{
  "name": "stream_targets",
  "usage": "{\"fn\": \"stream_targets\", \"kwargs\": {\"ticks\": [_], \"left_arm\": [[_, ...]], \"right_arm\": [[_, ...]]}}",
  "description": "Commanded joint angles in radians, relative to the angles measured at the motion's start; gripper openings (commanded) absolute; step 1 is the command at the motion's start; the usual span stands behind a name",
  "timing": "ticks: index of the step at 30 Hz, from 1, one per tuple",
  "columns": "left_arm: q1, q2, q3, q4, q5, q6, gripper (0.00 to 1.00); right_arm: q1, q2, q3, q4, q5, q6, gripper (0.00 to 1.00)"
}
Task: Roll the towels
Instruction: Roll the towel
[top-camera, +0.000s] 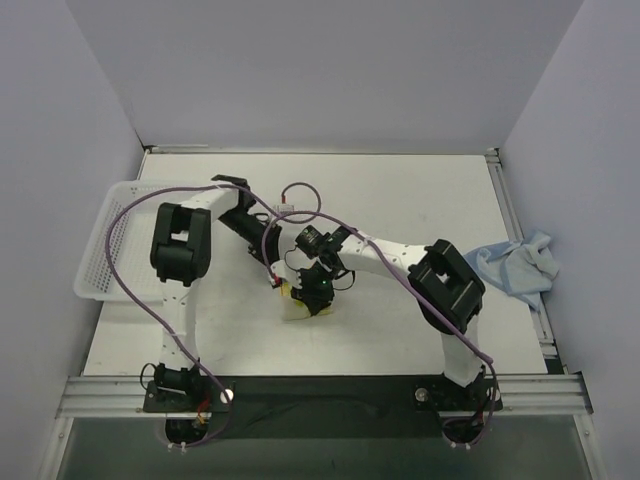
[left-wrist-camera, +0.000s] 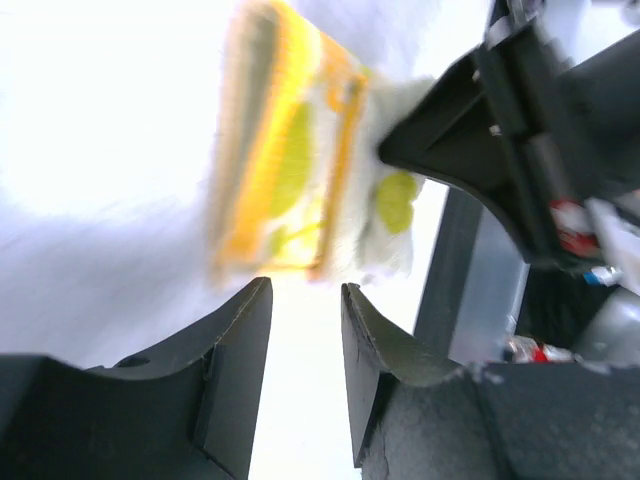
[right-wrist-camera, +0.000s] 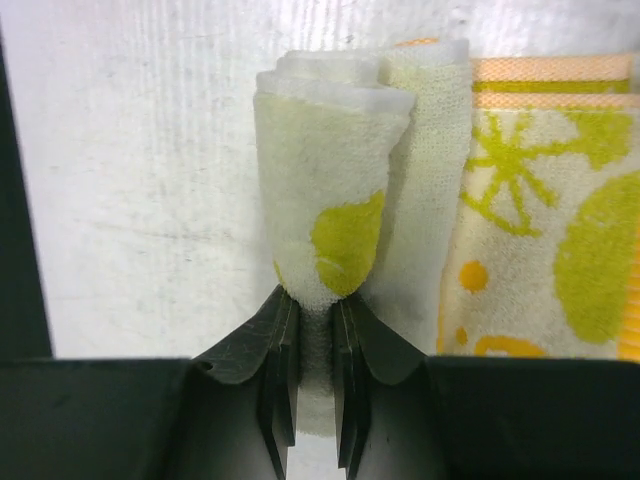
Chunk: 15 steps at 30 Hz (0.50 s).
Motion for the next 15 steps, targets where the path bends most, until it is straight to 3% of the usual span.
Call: {"fn": "stream_targets", "kwargs": {"ticks": [1,8,15], "left_arm": [[0.095,-0.115,0.089,0.06,0.027,-0.066,0.44],[0.215,-0.304,0.085,0.238,0.01,-0.271,0.45],[0.324,-0.648,-0.208,0.565,-0.048,-0.469,0.44]], "right_arm": [[-0.031,0.09,0.072,-0.218,-0.139,0.044,0.0],[-0.14,0.268,0.278,-0.393,-0.327,0.122,0.0],[-0.178,0.462,0.494,-0.586,-0.465,0.145,0.0]]}}
